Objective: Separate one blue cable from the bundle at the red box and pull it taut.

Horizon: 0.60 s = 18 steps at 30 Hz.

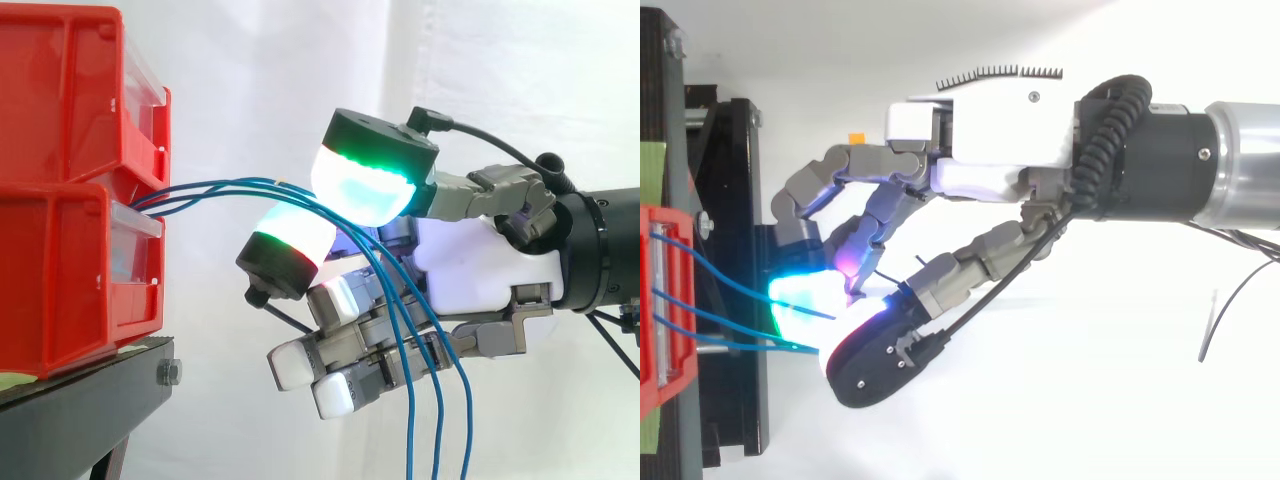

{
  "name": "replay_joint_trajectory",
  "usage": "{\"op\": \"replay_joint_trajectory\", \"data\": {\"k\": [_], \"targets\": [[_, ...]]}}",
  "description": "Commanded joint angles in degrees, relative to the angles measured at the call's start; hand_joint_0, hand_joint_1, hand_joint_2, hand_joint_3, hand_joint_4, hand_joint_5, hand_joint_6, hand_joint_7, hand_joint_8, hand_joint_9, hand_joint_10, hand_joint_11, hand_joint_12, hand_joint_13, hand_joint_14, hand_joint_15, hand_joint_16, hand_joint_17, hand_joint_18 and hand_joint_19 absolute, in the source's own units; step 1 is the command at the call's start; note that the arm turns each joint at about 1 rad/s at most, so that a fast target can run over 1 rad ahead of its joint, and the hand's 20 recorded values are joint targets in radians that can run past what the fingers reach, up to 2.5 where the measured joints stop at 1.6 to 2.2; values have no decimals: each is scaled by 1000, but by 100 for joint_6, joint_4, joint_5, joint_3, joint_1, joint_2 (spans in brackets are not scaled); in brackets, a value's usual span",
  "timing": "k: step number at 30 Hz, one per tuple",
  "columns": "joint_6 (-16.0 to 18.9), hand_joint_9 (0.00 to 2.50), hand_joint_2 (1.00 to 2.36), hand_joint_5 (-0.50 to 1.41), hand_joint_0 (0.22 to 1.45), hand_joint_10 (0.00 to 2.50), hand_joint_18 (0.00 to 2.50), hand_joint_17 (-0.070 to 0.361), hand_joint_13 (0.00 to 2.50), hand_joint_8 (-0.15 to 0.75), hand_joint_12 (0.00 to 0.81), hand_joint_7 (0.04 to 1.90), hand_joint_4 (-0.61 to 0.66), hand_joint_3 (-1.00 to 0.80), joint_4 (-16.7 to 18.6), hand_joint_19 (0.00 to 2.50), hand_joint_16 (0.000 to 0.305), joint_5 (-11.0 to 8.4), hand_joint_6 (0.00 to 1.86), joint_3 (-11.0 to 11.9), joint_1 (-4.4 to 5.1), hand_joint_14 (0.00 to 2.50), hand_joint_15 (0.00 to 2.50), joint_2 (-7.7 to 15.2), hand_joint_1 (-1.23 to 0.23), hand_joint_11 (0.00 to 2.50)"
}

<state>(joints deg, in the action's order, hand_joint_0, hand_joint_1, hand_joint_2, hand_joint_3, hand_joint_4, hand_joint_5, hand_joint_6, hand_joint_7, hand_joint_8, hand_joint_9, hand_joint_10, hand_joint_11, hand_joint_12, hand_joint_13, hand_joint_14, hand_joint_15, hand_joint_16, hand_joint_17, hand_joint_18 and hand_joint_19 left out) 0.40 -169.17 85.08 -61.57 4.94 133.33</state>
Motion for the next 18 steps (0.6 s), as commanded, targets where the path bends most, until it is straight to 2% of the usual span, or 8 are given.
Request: {"op": "replay_joint_trajectory", "data": {"k": [1,6,18], "targets": [[4,923,1018,-185,688,23,541,46,735,318,246,1140,38,-258,-11,568,20,0,848,5,-2,20,575,0,-929,741],[4,891,1017,-194,706,19,553,49,736,318,252,1129,79,-292,-11,565,22,0,853,-4,-2,19,589,0,-953,737],[4,764,1000,-217,748,18,605,60,722,309,269,1098,116,-500,-11,547,27,0,864,-4,-2,19,596,0,-1035,736]]}}
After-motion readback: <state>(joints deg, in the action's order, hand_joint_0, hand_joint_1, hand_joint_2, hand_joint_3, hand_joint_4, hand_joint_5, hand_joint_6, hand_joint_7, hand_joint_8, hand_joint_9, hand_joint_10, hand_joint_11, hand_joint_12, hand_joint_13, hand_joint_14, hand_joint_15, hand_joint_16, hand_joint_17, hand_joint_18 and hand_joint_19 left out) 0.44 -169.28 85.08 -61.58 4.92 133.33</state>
